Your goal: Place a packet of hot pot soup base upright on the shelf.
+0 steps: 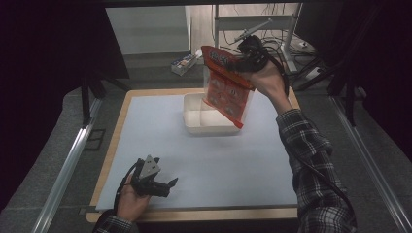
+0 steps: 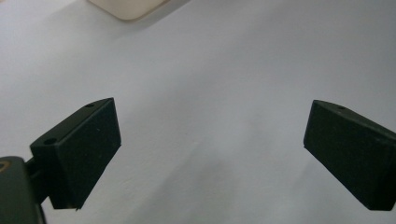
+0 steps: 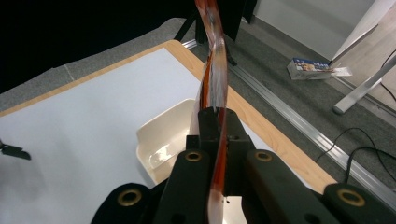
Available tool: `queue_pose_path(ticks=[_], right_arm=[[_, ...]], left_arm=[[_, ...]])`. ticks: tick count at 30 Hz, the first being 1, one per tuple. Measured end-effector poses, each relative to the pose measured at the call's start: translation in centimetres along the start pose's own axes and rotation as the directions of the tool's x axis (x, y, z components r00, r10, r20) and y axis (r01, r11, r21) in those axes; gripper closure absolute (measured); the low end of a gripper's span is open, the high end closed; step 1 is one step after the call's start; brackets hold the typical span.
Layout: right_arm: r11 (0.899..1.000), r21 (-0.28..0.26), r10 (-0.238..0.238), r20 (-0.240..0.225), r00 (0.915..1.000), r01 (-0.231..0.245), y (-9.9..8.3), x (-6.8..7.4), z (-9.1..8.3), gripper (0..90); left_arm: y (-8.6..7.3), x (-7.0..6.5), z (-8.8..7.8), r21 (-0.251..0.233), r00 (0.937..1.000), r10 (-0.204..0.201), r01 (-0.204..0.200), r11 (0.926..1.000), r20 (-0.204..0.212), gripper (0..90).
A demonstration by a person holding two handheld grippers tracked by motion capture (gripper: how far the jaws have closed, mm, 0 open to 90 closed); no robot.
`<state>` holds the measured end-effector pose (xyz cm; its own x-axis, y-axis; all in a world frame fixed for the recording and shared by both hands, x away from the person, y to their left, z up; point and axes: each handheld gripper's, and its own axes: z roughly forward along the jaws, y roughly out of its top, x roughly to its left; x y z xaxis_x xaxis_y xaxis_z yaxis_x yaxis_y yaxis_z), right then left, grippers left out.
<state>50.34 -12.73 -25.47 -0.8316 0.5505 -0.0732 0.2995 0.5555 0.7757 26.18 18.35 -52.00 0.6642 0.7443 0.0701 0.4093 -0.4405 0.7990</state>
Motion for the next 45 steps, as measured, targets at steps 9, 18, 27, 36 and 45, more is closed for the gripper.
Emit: queue_pose_path(ticks=[9, 18, 27, 36, 45], right_arm=[[1.0, 0.017, -0.014, 0.015, 0.9998, 0.014, 0.2, -1.8, 2.0, 89.3], [0.999, 0.033, -0.016, 0.016, 0.9997, 0.016, 0.2, -3.5, 3.9, 89.2], [0.998, 0.065, -0.001, 0.004, 1.0, 0.001, -0.8, -3.7, 6.3, 89.2], [0.995, 0.094, 0.016, -0.022, 0.9996, -0.014, -2.0, -3.4, 8.6, 89.2], [0.995, 0.063, 0.082, 0.027, 0.9962, -0.084, -3.7, -5.5, 8.5, 88.2]], left_arm=[[0.1, -0.3, 0.1, 0.001, 0.9999, 0.011, -0.011, 0.9999, -0.002, 3.6], [0.1, -0.4, 0.1, -0.002, 0.9999, 0.016, -0.016, 0.9999, -0.005, 2.5], [0.2, -0.4, 0.1, -0.003, 0.9999, 0.008, -0.008, 1.0, 0.01, 2.0], [0.2, -0.5, 0.1, 0.0, 0.9999, -0.004, 0.004, 1.0, 0.014, 2.5], [0.2, -0.6, 0.2, 0.013, 0.9998, 0.012, -0.012, 0.9998, 0.014, 2.7]])
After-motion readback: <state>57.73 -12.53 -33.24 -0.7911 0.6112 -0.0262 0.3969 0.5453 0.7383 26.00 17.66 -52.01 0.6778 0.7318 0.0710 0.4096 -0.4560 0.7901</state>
